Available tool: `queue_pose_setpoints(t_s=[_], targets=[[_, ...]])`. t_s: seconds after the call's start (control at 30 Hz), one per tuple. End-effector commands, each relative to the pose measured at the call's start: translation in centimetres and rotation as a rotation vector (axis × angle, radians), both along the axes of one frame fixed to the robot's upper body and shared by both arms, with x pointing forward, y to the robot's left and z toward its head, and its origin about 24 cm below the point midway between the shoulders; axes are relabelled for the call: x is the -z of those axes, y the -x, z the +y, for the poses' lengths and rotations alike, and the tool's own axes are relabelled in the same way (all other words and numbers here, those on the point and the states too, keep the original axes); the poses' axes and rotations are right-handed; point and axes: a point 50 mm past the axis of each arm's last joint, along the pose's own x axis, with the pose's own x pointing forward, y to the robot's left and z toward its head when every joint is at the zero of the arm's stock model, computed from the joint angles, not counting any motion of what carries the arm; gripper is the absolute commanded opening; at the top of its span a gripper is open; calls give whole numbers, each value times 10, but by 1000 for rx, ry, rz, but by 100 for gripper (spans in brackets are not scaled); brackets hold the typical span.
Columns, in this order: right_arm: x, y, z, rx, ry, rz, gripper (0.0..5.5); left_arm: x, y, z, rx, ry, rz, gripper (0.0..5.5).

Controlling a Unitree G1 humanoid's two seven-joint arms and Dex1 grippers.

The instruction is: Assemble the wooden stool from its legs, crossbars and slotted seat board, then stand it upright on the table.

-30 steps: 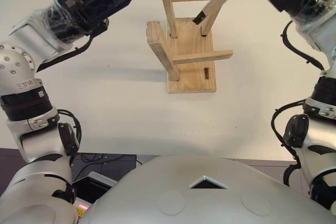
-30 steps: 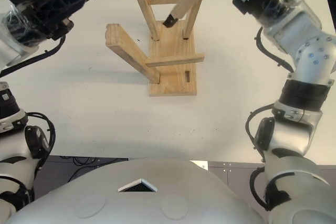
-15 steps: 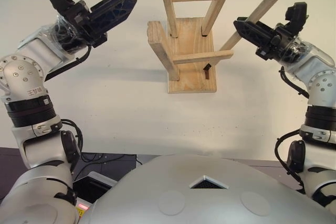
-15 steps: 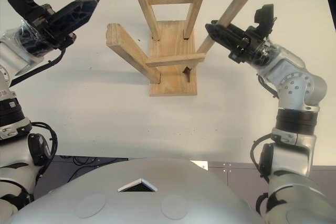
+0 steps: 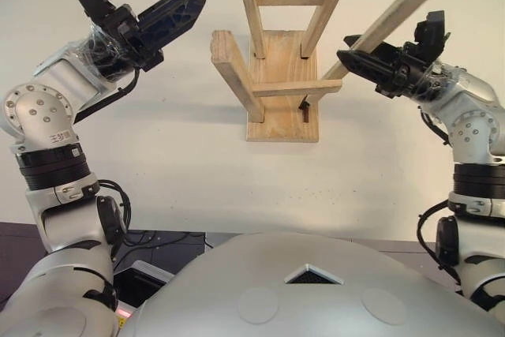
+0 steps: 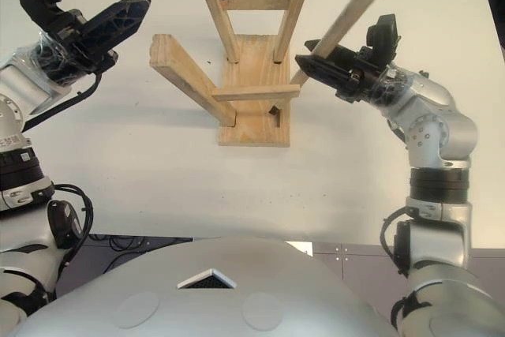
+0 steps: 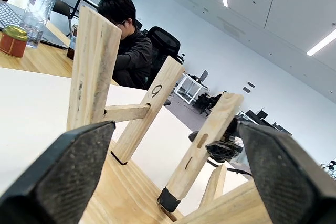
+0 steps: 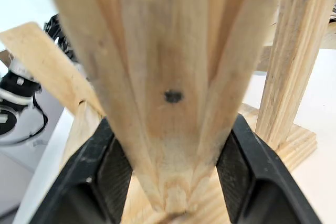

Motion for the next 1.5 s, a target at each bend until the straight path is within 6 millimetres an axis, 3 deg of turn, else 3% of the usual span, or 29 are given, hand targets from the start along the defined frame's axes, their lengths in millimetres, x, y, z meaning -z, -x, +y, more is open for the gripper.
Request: queue_pose_setpoints(t_s=[0.03,0.33,0.5,0.63,0.87,1.0,1.27,1.5], targets=[[33,14,-21,-24,253,127,203,-2,-1,2,-9,-16,-12,430],[54,46,-32,-331,527,74,203,0,-2,1,1,-27,1,430],[54,47,-38,-283,423,128,203,0,-3,3,-8,-23,11,430],[68,53,-38,-284,328,257,203,-2,-9,3,10,-21,26,430],[99,87,-20,-291,225,265,203,-16,-39,8,72,-44,80,430],[112,105,-9,-316,296,185,203,-26,-53,9,101,-70,87,430],[112,101,-6,-388,348,125,203,-24,-59,8,111,-79,89,430],[99,93,-29,-454,422,192,203,-17,-54,10,86,-60,90,430]])
